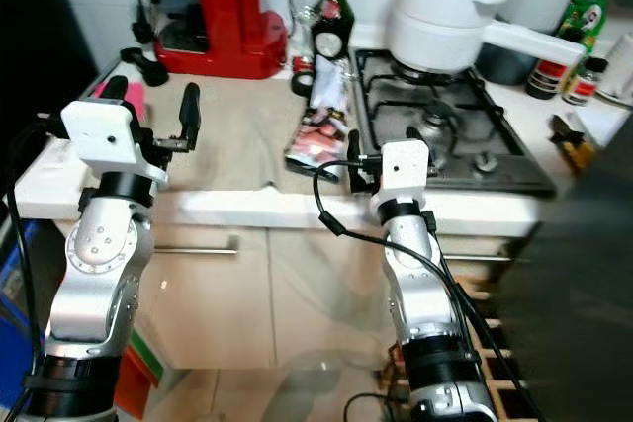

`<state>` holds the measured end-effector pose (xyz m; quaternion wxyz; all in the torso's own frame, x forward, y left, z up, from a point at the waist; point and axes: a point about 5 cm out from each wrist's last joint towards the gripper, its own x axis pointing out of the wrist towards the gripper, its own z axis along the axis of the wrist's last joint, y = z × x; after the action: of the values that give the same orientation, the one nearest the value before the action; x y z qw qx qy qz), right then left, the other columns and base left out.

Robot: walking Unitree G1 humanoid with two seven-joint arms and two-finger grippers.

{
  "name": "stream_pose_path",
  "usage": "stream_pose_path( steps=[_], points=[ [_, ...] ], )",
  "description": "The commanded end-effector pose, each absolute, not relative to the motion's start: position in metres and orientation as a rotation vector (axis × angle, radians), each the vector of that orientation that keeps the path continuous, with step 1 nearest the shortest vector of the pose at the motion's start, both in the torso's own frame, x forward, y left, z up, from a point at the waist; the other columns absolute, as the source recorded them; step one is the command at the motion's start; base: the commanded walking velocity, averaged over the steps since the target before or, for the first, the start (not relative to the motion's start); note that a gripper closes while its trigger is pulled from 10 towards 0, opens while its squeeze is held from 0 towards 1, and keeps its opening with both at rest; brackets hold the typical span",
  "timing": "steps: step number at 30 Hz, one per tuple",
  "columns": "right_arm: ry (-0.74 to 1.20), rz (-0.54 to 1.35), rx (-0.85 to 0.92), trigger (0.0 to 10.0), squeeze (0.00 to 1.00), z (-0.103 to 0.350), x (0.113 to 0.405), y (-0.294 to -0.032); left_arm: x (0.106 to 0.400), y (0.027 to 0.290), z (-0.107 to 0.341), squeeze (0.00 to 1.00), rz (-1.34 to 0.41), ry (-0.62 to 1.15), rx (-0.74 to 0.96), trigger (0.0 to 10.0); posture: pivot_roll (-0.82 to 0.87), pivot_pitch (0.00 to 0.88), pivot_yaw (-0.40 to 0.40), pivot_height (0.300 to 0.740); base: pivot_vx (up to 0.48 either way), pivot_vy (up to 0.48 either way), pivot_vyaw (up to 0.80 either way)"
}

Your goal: Restocking fridge

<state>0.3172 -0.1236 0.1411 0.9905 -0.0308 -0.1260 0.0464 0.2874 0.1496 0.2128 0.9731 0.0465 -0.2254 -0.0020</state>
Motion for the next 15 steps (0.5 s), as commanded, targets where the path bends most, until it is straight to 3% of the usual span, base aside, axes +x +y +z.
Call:
stream_pose_path(
  steps=[1,7,15],
  points=[
    [-0.336,0.122,-0.058,10.0,0.00,0.160,0.315,-0.120,0.285,0.151,0.217,0.00,0.017,-0.462,0.096,10.0,0.07,0.000,-0.033,0.740,0.000,0.000,0.00],
    [-0.445,0.118,-0.049,10.0,0.00,0.194,0.306,-0.122,0.284,0.156,0.225,0.00,0.050,-0.460,0.111,10.0,0.06,0.000,-0.026,0.740,0.000,0.000,0.00],
    [-0.427,0.131,-0.037,10.0,0.00,0.197,0.312,-0.116,0.288,0.152,0.223,0.00,0.049,-0.402,0.157,10.0,0.07,0.000,-0.024,0.740,0.000,0.000,0.00]
  ],
)
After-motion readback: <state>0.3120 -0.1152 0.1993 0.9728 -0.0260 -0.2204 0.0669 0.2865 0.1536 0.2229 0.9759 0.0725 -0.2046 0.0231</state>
